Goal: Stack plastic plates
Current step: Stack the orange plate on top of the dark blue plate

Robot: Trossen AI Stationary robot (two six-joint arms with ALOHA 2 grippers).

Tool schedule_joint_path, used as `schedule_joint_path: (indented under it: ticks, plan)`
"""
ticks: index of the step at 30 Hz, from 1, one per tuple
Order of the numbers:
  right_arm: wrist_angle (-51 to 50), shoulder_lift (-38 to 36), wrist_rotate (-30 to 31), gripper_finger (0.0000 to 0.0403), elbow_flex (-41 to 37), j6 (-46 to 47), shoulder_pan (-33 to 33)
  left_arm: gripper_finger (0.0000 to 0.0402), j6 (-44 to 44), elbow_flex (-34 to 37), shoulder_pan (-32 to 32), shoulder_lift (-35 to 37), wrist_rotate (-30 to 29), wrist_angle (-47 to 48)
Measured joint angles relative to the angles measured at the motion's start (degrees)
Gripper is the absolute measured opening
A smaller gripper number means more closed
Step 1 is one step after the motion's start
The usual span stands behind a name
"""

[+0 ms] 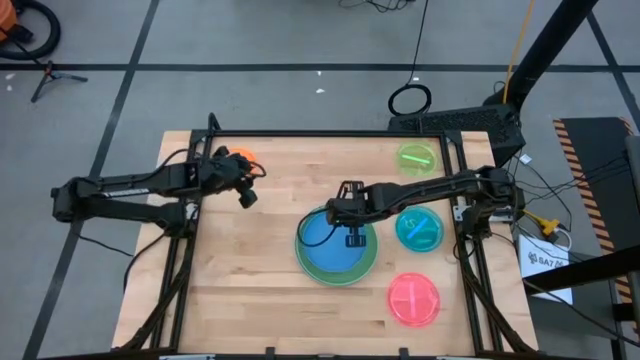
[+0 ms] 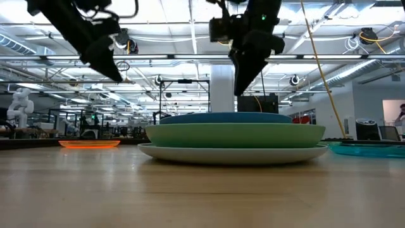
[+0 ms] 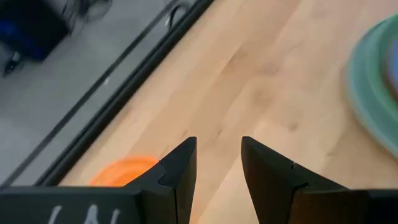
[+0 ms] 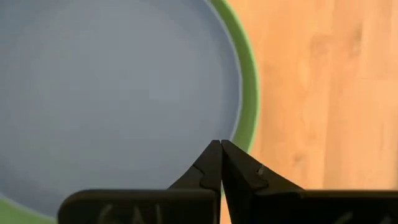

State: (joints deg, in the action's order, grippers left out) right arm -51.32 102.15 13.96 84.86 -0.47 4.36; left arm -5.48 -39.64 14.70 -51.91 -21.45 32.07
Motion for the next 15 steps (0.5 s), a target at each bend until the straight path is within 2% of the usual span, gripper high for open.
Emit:
schedule_joint_path:
  ticks: [7, 15]
  plan:
    - [1.12, -4.64, 1.75, 0.0002, 0.0, -1.8, -0.02, 0.0133, -2.67, 0.0, 7.61, -6.31, 0.79, 5.49]
    - [6.26, -9.59, 2.52, 0.0002, 0.0, -5.85, -0.15, 0.0133, -3.58, 0.0, 14.71, -17.54, 3.53, 7.79]
